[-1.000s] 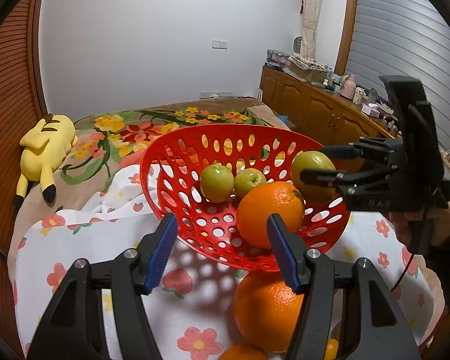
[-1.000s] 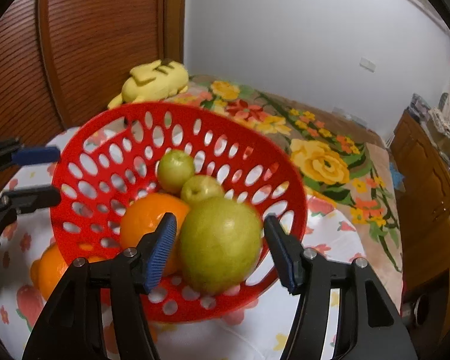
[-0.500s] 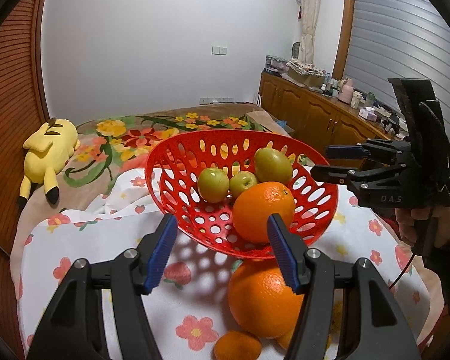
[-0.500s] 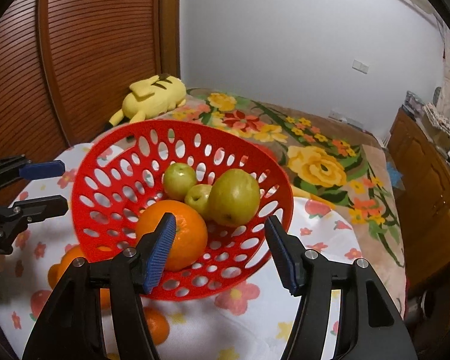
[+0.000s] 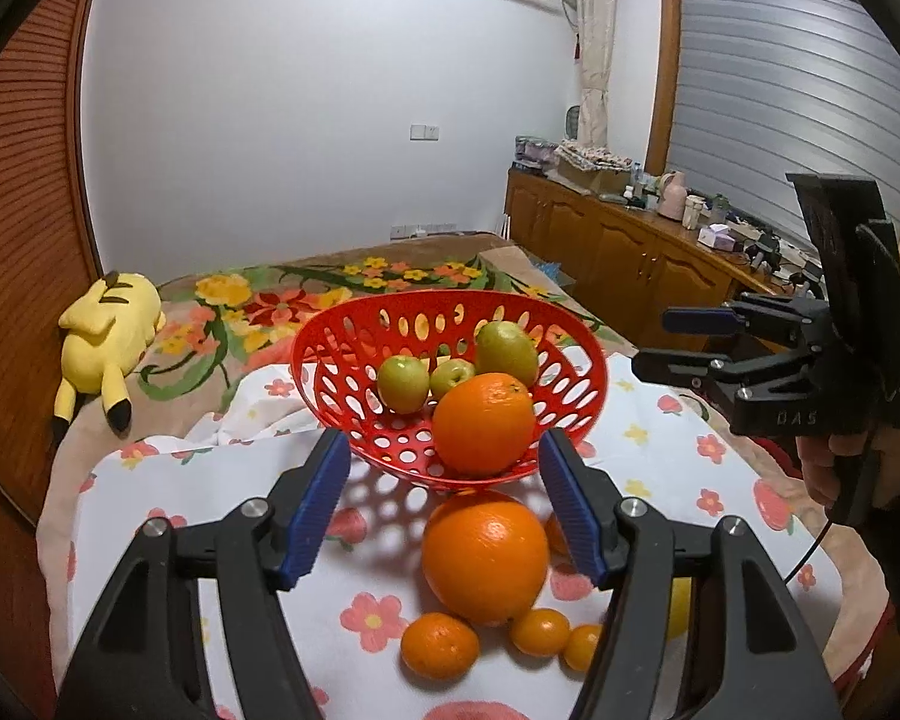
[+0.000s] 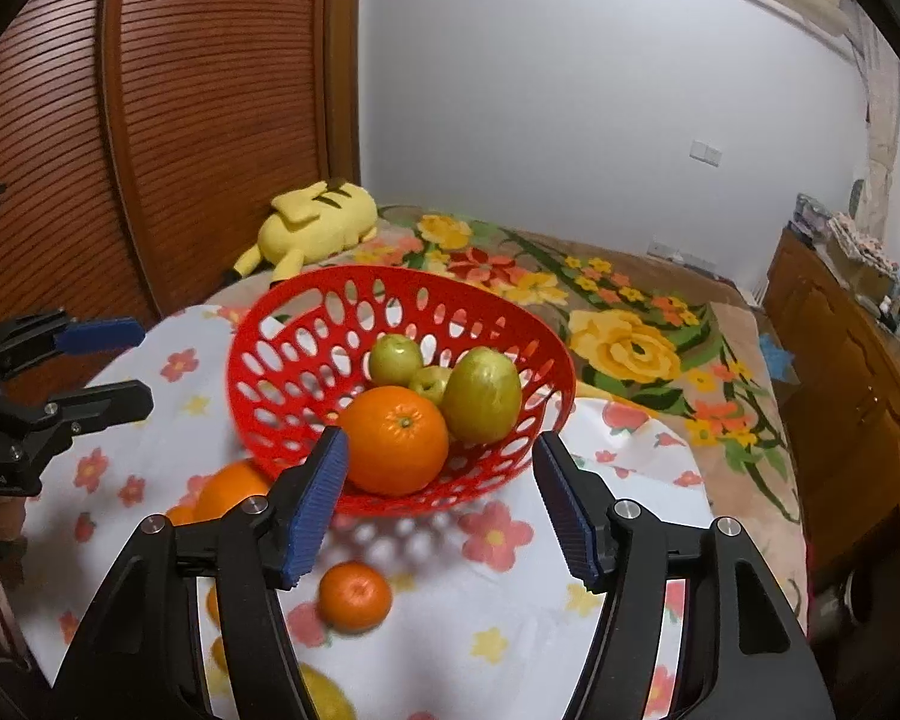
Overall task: Organize fruits
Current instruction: 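Open the right gripper to drop the pear while the left gripper releases the apple into the basket, then withdraw both grippers from the basket toward the loose fruit on the cloth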
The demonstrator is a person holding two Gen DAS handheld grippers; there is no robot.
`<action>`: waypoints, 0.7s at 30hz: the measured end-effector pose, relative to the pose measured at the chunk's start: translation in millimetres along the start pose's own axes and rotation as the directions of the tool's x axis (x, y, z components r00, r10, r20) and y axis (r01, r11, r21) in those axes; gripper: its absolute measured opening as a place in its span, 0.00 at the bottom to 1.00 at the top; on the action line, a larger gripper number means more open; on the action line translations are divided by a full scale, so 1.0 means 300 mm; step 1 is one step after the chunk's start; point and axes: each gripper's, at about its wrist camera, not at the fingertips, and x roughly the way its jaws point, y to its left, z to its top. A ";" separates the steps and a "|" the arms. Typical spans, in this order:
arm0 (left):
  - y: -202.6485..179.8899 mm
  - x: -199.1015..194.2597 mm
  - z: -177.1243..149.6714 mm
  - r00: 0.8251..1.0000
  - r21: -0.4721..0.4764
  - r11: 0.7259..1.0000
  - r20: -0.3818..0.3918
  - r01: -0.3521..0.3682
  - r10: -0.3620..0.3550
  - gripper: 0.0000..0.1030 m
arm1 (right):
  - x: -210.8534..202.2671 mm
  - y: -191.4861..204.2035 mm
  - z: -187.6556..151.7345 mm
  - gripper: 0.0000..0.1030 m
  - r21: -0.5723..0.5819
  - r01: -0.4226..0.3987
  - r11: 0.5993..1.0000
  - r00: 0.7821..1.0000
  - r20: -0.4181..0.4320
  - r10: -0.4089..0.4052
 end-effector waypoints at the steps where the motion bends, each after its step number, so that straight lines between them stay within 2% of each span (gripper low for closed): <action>1: -0.007 -0.015 -0.001 1.000 0.004 1.000 0.005 0.002 -0.002 0.63 | -0.015 0.006 -0.007 0.64 -0.001 0.002 1.000 1.000 0.003 -0.002; 10: -0.037 -0.091 -0.041 1.000 0.009 1.000 0.025 0.011 -0.011 0.65 | -0.108 0.048 -0.096 0.67 0.037 0.011 0.999 1.000 0.014 -0.012; 21: -0.030 -0.071 -0.153 1.000 0.006 1.000 -0.021 0.016 -0.015 0.66 | -0.151 0.111 -0.251 0.70 0.114 0.002 0.993 1.000 -0.014 -0.001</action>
